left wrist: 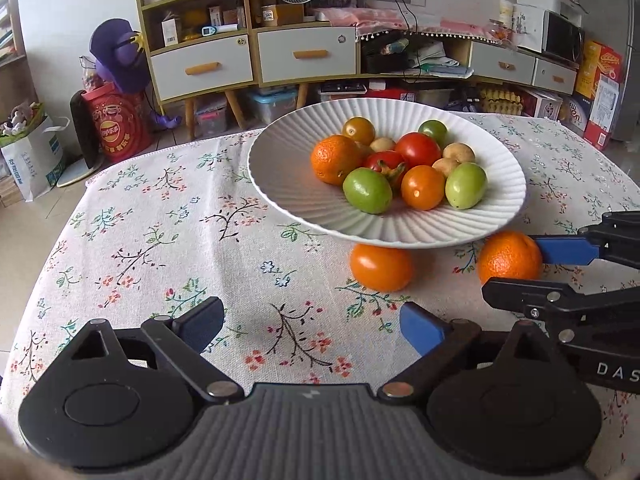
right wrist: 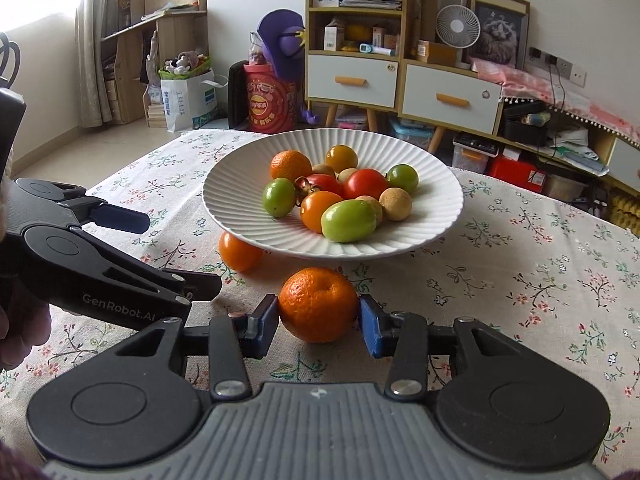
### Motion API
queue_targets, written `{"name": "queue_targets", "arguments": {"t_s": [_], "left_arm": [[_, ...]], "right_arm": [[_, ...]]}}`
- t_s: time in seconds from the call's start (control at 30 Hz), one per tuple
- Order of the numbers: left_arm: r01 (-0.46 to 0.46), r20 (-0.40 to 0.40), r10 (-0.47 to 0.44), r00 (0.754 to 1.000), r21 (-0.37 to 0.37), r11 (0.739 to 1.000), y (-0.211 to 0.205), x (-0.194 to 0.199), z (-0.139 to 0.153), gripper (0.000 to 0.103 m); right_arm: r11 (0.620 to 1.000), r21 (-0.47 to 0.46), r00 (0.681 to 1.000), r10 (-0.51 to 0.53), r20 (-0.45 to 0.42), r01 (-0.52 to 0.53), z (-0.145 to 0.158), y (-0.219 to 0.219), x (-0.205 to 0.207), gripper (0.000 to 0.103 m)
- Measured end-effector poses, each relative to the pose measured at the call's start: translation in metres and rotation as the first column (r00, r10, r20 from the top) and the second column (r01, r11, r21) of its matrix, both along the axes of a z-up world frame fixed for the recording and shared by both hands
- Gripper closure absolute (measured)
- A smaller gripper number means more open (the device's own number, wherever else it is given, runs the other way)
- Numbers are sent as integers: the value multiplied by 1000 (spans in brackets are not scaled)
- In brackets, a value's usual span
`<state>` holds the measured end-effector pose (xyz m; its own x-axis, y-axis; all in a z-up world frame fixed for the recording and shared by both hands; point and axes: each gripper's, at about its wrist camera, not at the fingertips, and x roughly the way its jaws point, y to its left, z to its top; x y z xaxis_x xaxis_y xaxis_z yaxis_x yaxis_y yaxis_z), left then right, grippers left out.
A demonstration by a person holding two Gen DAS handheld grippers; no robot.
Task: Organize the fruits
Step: 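Close the right tool on a mandarin while the left tool grasps another mandarin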
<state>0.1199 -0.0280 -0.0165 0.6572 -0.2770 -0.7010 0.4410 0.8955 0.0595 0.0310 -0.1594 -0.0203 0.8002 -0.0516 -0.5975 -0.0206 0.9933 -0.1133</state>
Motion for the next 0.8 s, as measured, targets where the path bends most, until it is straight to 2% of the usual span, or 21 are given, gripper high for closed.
{"name": "queue_targets", "arguments": {"t_s": [0.07,0.2,0.4,0.67,0.8], "left_arm": [[7,-6,-7,1000,-23,1000,-5,2,0,20],[14,-9,-15,1000,-43,999,-15,4,-1,26],[14,-2,-14,1000,-56,998,-24,6,-1,41],[28,4,-27,1000,-56,998,-28,5,1,73],[22,-3,-22,1000,-53,998,-28,4,2,74]], "right_arm": [[1000,5,1000,-8,-2,8,0,-3,0,63],[1000,7,1000,-8,-3,8,1,-8,-1,63],[1000,12,1000,-4,-5,5,1,-11,-2,63],[1000,9,1000,-1,-4,1,0,-13,-3,63],[1000,10,1000,0,-4,0,0,-13,-4,63]]}}
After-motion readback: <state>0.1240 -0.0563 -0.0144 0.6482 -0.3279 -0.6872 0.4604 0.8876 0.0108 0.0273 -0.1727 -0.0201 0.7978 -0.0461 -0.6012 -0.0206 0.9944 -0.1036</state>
